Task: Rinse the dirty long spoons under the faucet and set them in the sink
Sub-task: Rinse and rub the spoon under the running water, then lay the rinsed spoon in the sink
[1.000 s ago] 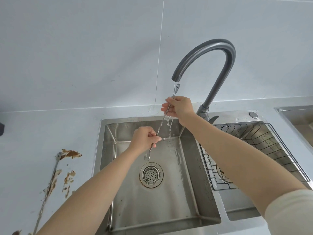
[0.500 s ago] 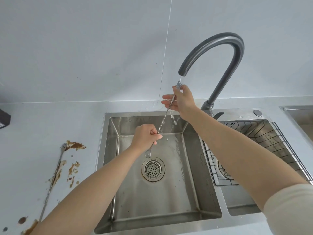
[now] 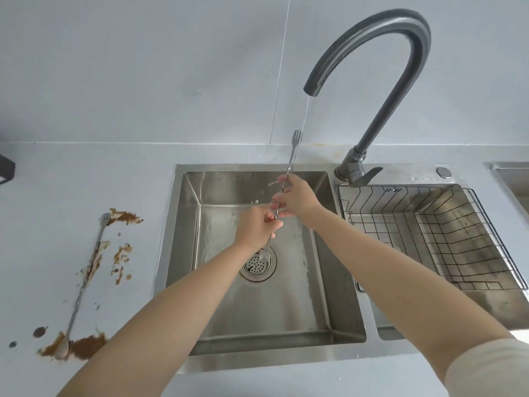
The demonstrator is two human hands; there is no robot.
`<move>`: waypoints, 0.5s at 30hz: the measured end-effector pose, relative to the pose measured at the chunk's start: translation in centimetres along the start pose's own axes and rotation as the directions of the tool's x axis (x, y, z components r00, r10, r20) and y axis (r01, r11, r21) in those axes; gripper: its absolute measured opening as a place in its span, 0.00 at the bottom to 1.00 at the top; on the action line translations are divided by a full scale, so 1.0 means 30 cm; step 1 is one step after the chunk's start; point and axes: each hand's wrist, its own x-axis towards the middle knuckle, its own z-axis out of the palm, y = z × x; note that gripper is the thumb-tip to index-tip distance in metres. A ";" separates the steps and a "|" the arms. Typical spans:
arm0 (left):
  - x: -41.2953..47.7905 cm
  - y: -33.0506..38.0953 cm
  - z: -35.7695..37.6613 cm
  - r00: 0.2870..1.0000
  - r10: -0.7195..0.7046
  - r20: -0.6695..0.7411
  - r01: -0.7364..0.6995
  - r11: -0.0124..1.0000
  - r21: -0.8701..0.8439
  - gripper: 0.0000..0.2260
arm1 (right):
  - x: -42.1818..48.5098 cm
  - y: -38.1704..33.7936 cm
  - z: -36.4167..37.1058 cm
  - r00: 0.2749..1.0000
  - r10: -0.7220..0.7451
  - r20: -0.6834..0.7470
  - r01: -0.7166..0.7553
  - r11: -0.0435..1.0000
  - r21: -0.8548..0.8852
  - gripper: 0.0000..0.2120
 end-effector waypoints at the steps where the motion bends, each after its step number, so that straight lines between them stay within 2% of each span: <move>1: -0.009 -0.008 0.019 1.000 -0.014 0.006 0.014 1.000 0.008 0.18 | -0.001 0.031 -0.002 1.000 0.007 -0.014 -0.007 0.999 -0.035 0.17; 8: -0.080 -0.066 0.200 0.982 -0.173 0.077 0.164 0.980 0.112 0.19 | 0.010 0.240 -0.031 0.985 0.171 -0.033 -0.174 0.976 -0.134 0.21; 10: -0.094 -0.096 0.267 0.974 -0.207 0.095 0.195 0.973 0.125 0.20 | 0.017 0.309 -0.031 0.982 0.185 -0.047 -0.191 0.962 -0.193 0.18; 13: -0.101 -0.143 0.356 0.948 -0.287 0.135 0.260 0.948 0.184 0.21 | 0.044 0.423 -0.029 0.965 0.255 -0.056 -0.261 0.929 -0.263 0.08; 15: -0.108 -0.172 0.413 0.928 -0.320 0.189 0.277 0.934 0.225 0.17 | 0.062 0.503 -0.026 0.953 0.297 -0.068 -0.303 0.904 -0.301 0.09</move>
